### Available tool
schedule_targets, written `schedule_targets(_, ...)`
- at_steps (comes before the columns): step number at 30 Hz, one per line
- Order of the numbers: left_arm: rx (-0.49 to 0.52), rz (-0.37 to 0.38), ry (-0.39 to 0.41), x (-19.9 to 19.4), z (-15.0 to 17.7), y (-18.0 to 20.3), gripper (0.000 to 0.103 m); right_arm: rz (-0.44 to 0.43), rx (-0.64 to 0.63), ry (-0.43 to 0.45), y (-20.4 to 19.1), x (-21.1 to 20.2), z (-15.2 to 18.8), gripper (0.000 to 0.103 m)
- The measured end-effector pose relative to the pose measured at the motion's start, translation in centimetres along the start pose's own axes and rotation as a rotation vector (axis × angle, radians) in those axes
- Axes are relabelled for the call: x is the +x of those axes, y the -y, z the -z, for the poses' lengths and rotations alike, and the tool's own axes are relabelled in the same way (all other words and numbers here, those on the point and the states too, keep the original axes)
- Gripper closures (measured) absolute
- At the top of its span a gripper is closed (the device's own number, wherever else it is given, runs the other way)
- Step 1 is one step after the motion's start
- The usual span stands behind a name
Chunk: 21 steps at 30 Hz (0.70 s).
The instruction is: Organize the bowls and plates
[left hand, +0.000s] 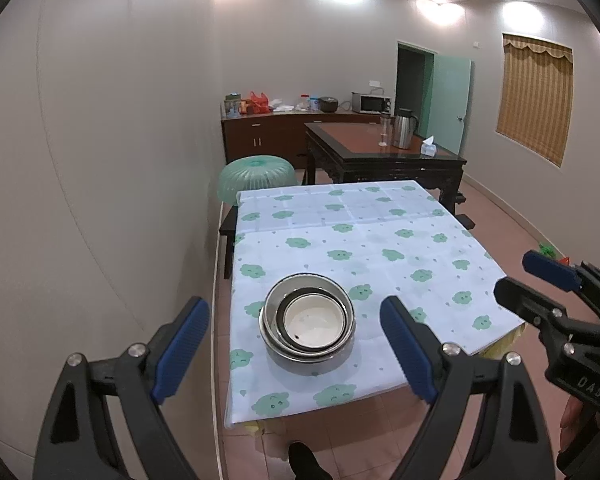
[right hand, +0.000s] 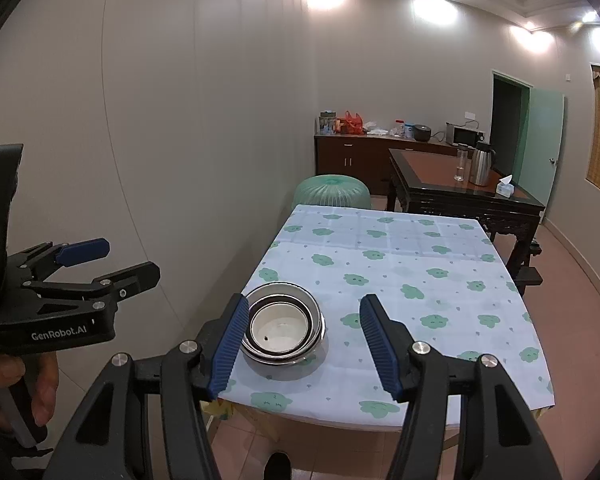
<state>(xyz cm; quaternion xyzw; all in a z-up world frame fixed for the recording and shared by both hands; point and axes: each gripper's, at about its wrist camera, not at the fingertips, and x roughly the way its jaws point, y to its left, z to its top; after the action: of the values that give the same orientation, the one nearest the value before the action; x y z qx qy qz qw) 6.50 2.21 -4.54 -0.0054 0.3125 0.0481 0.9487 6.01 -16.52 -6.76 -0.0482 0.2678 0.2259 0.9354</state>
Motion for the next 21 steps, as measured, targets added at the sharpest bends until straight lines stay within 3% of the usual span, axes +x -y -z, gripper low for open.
schedule_targets(21,0.017,0.019,0.017,-1.4,-1.4,0.2,0.014,0.007,-0.009,0.032,-0.5,-1.2,-0.6,0.043)
